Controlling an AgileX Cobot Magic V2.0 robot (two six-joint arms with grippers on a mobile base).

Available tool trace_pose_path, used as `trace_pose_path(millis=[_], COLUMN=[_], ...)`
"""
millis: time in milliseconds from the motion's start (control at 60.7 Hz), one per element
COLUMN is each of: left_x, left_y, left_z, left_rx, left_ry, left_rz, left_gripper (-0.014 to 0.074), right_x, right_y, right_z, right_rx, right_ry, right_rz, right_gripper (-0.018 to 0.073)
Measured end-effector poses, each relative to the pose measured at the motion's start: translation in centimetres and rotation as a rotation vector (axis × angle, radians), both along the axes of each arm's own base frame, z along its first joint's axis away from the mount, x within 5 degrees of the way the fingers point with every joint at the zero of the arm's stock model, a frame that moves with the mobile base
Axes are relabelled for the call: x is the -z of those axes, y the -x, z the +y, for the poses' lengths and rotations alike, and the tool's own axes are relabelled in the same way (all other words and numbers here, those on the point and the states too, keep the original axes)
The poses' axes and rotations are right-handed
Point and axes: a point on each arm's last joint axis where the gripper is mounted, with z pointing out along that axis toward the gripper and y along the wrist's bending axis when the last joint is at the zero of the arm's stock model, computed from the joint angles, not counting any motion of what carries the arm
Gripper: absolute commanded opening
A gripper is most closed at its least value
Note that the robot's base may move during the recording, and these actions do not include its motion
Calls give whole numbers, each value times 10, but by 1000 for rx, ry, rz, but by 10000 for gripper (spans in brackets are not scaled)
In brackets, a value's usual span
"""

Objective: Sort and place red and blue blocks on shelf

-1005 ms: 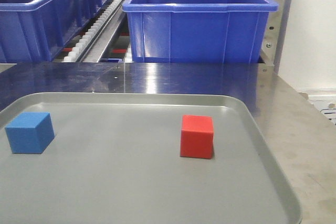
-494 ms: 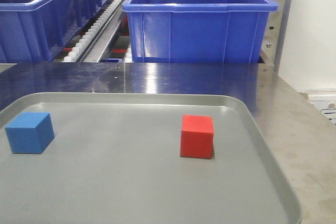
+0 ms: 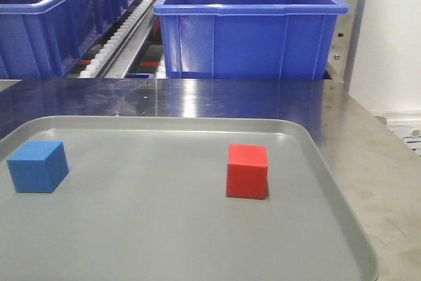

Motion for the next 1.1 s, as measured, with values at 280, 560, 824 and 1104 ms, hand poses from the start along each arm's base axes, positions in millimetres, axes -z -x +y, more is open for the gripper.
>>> trace_pose_path(millis=[280, 560, 824, 1104], left_x=[0, 0, 0, 0], left_y=[0, 0, 0, 0], left_z=[0, 0, 0, 0], left_rx=[0, 0, 0, 0], left_ry=[0, 0, 0, 0], left_rz=[0, 0, 0, 0], left_gripper=[135, 135, 135, 135], right_x=[0, 0, -6, -13], right_y=[0, 0, -1, -4], right_z=[0, 0, 0, 2], right_rx=[0, 0, -4, -7], right_ry=[0, 0, -6, -99], right_rz=[0, -2, -63, -124], right_gripper=[54, 54, 54, 54])
